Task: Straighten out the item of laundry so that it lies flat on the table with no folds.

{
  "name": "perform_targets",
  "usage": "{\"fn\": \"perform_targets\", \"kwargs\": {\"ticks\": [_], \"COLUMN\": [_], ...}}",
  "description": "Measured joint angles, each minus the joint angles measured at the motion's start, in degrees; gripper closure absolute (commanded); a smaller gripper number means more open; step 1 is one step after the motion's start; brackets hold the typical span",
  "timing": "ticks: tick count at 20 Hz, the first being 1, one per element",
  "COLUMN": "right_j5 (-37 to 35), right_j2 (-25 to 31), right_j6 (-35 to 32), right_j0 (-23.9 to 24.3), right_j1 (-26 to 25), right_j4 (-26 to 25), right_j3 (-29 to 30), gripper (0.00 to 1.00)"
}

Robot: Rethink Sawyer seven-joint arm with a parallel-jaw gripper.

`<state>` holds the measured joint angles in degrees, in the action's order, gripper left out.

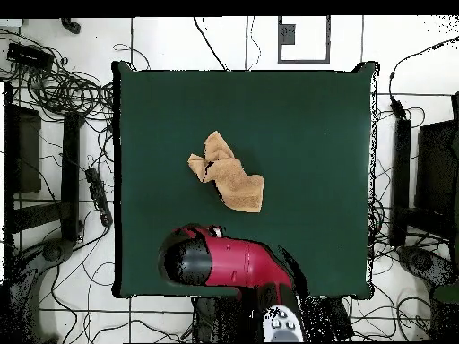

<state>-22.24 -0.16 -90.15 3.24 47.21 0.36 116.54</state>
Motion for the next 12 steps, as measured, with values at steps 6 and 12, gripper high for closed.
{"fn": "perform_targets", "kwargs": {"ticks": [6,12], "right_j5": [6.1,12.5], "right_j2": [0.7,1.3], "right_j6": [0.0,0.0], "right_j0": [1.6,3.4], "right_j1": [-9.2,-15.8], "right_j4": [0.0,0.0], "right_j3": [-3.4,-5.0], "gripper": [0.0,0.0]}}
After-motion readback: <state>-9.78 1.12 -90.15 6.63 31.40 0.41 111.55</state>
